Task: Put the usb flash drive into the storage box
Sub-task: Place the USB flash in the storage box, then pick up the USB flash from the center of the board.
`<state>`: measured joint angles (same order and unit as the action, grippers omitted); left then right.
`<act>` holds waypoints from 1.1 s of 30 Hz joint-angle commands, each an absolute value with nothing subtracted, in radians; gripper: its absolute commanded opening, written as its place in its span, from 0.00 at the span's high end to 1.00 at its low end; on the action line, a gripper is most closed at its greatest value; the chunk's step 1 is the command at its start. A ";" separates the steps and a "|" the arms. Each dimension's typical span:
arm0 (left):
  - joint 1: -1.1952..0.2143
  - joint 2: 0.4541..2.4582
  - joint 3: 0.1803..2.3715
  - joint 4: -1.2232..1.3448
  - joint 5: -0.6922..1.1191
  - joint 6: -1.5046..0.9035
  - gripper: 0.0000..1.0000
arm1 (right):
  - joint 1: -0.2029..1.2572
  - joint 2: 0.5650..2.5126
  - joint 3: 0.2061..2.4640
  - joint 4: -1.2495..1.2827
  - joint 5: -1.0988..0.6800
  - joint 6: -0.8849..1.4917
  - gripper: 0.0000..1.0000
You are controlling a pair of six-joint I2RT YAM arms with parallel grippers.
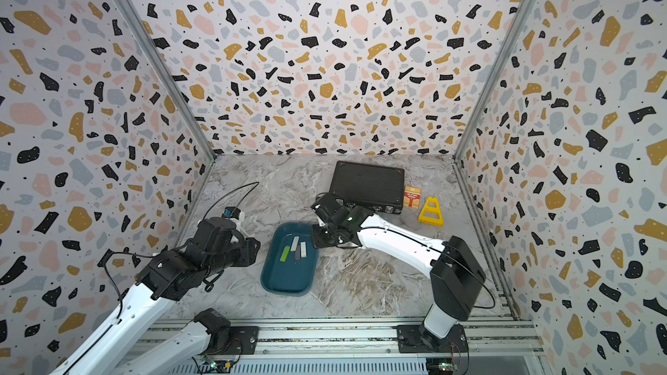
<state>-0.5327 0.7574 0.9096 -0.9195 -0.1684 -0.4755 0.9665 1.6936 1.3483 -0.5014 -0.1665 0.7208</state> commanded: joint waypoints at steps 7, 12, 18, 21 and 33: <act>-0.531 0.733 0.897 -0.928 -0.226 -0.497 0.41 | 1.102 1.969 1.522 -0.496 -0.123 0.841 0.81; -0.530 0.732 0.895 -0.922 -0.225 -0.498 0.41 | 1.112 2.026 1.527 -0.473 -0.135 0.834 0.75; -0.531 0.742 0.896 -0.925 -0.219 -0.496 0.40 | 1.111 1.993 1.556 -0.540 -0.115 0.756 0.60; -0.531 0.736 0.895 -0.917 -0.204 -0.494 0.40 | 1.093 1.901 1.532 -0.603 -0.050 0.708 0.58; -0.780 1.095 1.072 -0.714 -0.016 -0.352 0.42 | 0.571 1.227 0.959 -0.604 0.001 0.560 0.54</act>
